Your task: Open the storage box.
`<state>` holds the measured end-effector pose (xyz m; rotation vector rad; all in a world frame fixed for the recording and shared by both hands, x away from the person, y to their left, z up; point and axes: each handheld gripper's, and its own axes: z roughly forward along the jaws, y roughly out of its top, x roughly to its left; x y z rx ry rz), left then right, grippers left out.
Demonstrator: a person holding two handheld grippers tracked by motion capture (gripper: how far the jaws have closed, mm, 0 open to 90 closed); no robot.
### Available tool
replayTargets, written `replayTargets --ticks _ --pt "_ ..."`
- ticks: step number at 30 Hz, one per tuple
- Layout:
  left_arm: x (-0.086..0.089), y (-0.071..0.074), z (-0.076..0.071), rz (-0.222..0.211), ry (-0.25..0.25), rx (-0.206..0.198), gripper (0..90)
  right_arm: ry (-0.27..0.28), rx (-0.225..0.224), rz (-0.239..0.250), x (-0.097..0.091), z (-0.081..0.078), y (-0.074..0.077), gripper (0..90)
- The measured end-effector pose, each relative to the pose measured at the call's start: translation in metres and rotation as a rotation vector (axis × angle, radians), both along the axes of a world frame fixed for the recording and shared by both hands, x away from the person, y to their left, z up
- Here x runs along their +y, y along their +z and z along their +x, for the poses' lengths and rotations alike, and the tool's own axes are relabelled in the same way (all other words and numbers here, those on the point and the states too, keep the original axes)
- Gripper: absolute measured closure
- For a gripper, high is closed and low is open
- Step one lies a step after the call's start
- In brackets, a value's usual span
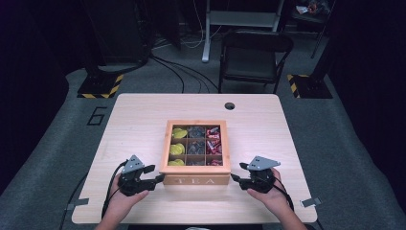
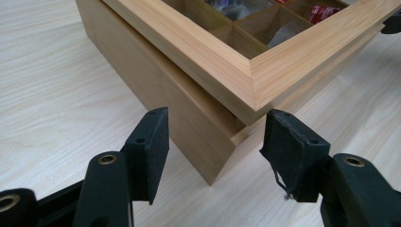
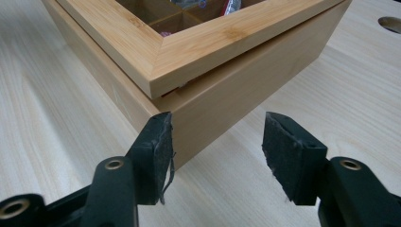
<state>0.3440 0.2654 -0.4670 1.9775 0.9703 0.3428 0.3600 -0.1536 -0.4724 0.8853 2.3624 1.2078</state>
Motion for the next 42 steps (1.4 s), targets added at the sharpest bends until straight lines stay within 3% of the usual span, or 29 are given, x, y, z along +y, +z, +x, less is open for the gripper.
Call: replayTargets --ticks 11,16,22,34,42 --pt "-0.003 0.004 0.001 -0.008 -0.005 -0.016 41.5 0.003 -0.033 0.024 0.008 0.002 0.006 42.0" --pt "-0.003 0.006 0.001 -0.02 -0.004 -0.02 41.5 0.021 -0.058 0.01 0.01 0.003 0.007 43.3" --pt "-0.002 0.008 0.0 -0.045 -0.001 -0.044 42.2 0.015 -0.055 0.044 0.009 0.003 0.011 44.5" --pt "-0.001 0.009 0.004 -0.01 -0.015 -0.081 38.9 0.034 -0.065 0.045 0.008 0.004 0.013 47.3" --pt "-0.005 0.015 0.01 -0.025 -0.03 -0.098 38.3 0.025 -0.072 0.084 0.007 0.005 0.02 47.6"
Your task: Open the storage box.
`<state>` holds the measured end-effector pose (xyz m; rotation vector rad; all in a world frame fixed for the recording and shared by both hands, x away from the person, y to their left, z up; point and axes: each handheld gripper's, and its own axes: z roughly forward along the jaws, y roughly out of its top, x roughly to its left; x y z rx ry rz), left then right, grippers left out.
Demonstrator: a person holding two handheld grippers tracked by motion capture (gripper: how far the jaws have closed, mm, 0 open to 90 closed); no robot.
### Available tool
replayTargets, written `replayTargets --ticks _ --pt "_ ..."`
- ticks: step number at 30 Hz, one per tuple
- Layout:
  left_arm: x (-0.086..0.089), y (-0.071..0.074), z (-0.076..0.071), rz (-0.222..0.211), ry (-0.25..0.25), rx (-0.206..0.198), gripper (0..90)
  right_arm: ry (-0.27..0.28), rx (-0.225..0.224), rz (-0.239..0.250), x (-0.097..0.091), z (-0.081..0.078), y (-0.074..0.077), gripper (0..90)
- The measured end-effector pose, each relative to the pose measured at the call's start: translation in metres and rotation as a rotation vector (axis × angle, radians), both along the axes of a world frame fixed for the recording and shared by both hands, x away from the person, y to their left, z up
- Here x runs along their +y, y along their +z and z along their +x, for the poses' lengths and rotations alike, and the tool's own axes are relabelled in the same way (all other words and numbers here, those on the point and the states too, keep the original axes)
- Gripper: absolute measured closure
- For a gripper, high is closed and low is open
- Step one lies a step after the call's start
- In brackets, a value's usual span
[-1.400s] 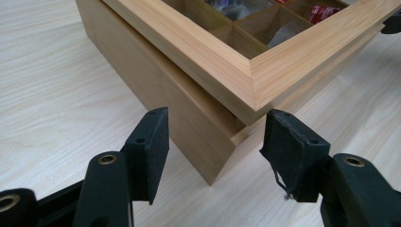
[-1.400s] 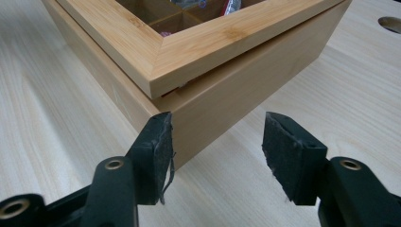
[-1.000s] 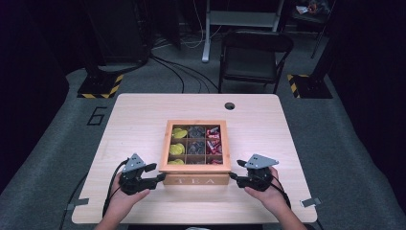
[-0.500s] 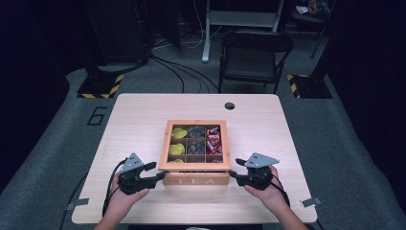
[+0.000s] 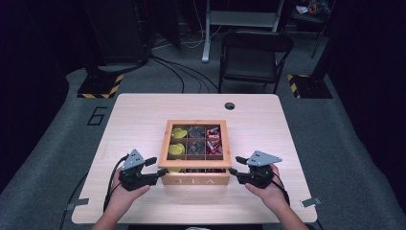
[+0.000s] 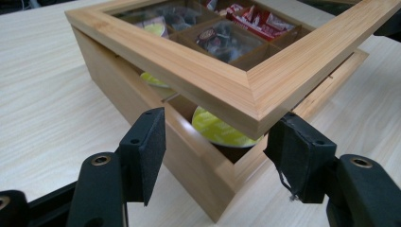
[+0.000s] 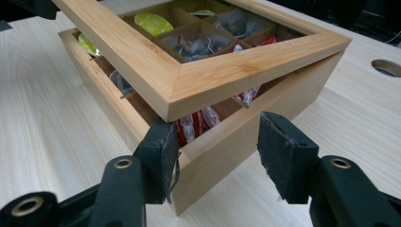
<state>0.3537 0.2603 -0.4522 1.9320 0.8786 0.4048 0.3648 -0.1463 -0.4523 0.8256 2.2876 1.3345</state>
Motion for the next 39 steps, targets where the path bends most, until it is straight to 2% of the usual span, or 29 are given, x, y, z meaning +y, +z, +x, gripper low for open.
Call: replayTargets --ticks 5,8,11,12,15,24,26,27,28,30,33,39 --pt "-0.003 0.003 0.002 0.003 -0.001 -0.006 38.4 0.005 0.0 0.011 -0.001 0.001 0.003 47.3" --pt "-0.005 0.007 0.002 0.031 -0.013 -0.019 38.5 -0.005 -0.003 0.021 -0.001 0.001 0.003 47.2" --pt "-0.005 0.01 0.002 0.023 0.0 -0.043 38.5 -0.001 -0.013 0.028 -0.001 0.002 0.005 46.5" --pt "-0.005 0.011 0.002 0.025 -0.007 -0.039 38.5 -0.001 -0.021 0.031 0.0 0.003 0.006 45.7" --pt "-0.005 0.014 0.003 0.024 0.0 -0.058 38.4 0.001 -0.029 0.028 0.002 0.005 0.009 41.2" --pt "-0.005 0.021 0.005 0.04 -0.016 -0.067 38.4 0.033 -0.05 0.019 0.01 0.01 0.016 38.2" --pt "-0.006 0.022 0.005 0.028 -0.03 -0.056 38.4 0.044 -0.051 0.011 0.011 0.011 0.018 38.3" --pt "-0.007 0.023 0.005 0.027 -0.026 -0.068 38.3 0.045 -0.049 0.016 0.013 0.011 0.019 38.7" --pt "-0.007 0.024 0.004 0.037 -0.032 -0.064 38.1 0.05 -0.042 0.01 0.013 0.011 0.02 39.2" --pt "-0.007 0.025 0.005 0.025 -0.024 -0.072 38.0 0.058 -0.048 0.008 0.014 0.012 0.021 38.8" --pt "-0.005 0.028 0.006 0.02 -0.034 -0.063 38.0 0.051 -0.035 0.032 0.014 0.013 0.024 39.2" --pt "-0.006 0.034 0.008 0.017 -0.032 -0.071 38.0 0.049 -0.034 0.043 0.013 0.016 0.028 39.2"
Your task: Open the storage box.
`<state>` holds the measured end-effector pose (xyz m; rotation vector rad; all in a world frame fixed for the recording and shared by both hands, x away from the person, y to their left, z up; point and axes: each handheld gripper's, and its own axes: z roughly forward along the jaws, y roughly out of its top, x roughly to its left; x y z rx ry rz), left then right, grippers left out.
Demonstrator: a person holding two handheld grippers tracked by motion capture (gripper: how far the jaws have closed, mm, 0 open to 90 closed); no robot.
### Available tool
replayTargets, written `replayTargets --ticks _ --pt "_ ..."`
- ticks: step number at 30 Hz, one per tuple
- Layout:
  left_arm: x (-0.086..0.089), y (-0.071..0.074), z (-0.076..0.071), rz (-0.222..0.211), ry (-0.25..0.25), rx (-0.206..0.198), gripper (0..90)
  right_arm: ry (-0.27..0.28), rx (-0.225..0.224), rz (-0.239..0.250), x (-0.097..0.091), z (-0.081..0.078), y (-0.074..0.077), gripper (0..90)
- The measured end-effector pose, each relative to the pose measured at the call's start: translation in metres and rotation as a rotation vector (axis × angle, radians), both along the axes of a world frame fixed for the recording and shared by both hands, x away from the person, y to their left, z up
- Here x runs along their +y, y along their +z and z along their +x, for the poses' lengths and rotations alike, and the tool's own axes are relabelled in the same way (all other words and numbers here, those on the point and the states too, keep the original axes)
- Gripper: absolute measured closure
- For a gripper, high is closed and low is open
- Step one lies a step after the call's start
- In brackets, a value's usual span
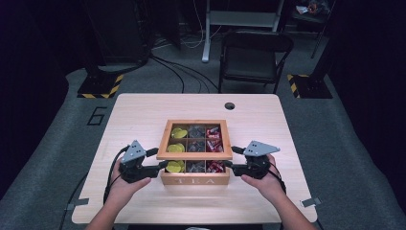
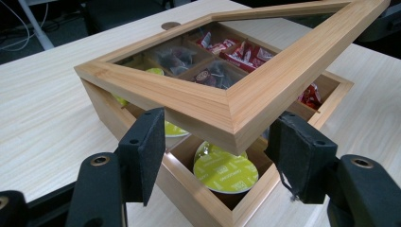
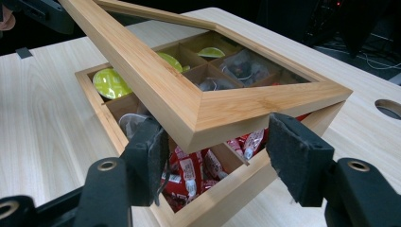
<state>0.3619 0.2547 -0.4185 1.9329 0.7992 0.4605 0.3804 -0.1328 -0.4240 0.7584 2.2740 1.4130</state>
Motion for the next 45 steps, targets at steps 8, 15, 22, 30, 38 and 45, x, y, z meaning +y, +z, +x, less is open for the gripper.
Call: replayTargets --ticks 8,15,22,30,38,45 --pt "0.0 0.011 0.005 -0.004 -0.006 -0.01 37.9 0.003 0.036 0.016 -0.001 0.007 0.011 38.8" --pt "0.001 0.022 0.012 -0.014 -0.015 -0.02 37.9 0.015 0.027 0.016 0.0 0.014 0.024 38.0" --pt "0.002 0.03 0.018 -0.033 -0.019 -0.021 37.9 0.023 0.034 0.031 -0.001 0.022 0.033 38.1" --pt "0.003 0.033 0.025 -0.066 -0.011 -0.016 37.9 0.022 0.055 0.034 -0.001 0.03 0.039 38.5" --pt "0.002 0.041 0.034 -0.059 -0.017 -0.023 37.6 0.021 0.053 0.043 0.0 0.036 0.047 38.7" --pt "0.003 0.047 0.044 -0.088 -0.017 -0.034 37.6 0.015 0.046 0.069 -0.001 0.046 0.054 40.1"
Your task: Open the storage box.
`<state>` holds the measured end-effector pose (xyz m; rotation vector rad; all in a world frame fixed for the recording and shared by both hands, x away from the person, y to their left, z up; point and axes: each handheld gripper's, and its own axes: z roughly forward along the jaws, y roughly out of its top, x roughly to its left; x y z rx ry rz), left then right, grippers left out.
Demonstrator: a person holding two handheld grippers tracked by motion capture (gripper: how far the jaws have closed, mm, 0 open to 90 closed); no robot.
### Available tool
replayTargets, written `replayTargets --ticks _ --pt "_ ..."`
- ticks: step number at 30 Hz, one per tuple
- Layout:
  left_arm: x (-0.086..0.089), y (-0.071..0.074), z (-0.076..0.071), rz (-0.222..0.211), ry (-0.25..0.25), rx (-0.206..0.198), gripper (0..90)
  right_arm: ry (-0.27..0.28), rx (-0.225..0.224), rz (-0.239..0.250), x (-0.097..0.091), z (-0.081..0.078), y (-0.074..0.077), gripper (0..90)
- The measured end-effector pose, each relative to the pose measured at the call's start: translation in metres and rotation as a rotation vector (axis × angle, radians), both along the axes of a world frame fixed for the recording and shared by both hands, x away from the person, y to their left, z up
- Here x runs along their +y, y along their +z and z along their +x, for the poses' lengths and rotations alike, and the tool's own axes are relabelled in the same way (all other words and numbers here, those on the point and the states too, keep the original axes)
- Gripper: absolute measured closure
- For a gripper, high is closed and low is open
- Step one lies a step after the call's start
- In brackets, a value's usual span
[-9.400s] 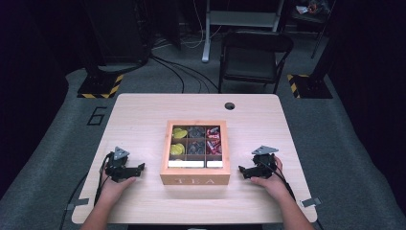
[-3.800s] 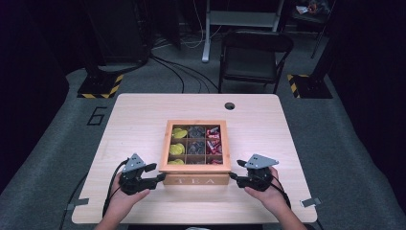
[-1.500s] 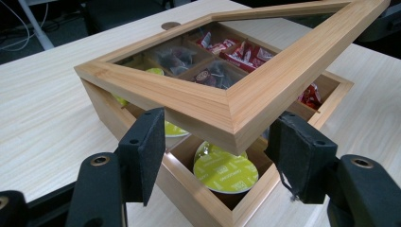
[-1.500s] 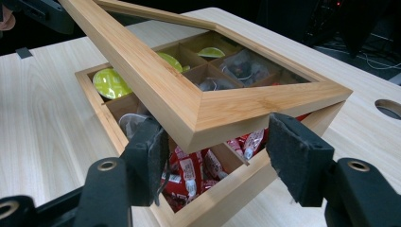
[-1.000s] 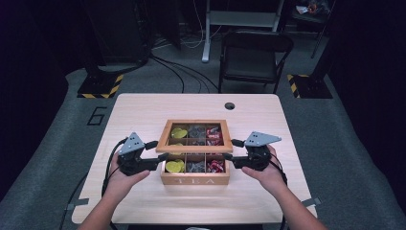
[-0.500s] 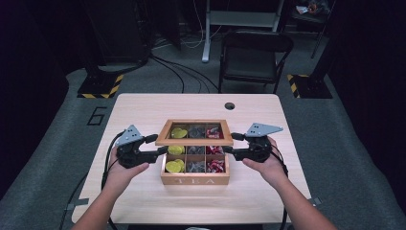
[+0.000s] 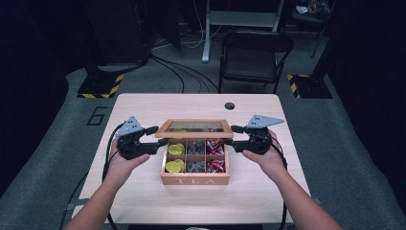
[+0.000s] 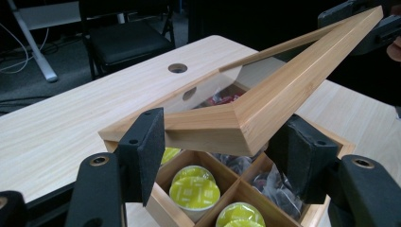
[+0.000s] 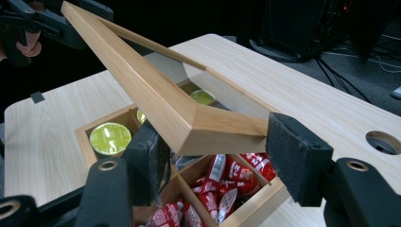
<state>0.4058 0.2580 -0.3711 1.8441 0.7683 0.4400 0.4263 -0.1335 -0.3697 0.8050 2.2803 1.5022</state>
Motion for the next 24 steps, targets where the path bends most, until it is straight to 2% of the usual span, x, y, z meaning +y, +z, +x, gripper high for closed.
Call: replayTargets --ticks 3,8,16,18,24 --pt "0.0 0.002 0.003 -0.024 0.0 0.003 37.6 -0.002 0.006 0.006 0.0 0.003 0.003 40.4" --pt "0.001 0.006 0.008 -0.031 0.003 0.002 37.9 -0.003 -0.001 0.003 0.0 0.008 0.008 41.9" --pt "0.0 0.011 0.014 -0.024 0.005 -0.005 38.3 -0.013 -0.024 -0.012 0.003 0.015 0.011 43.0" --pt "0.0 0.012 0.016 -0.022 0.001 -0.006 38.5 -0.008 -0.041 -0.019 0.003 0.017 0.012 43.5" --pt "0.001 0.016 0.021 -0.028 0.0 -0.003 38.9 -0.015 -0.047 -0.02 0.003 0.022 0.012 44.1"
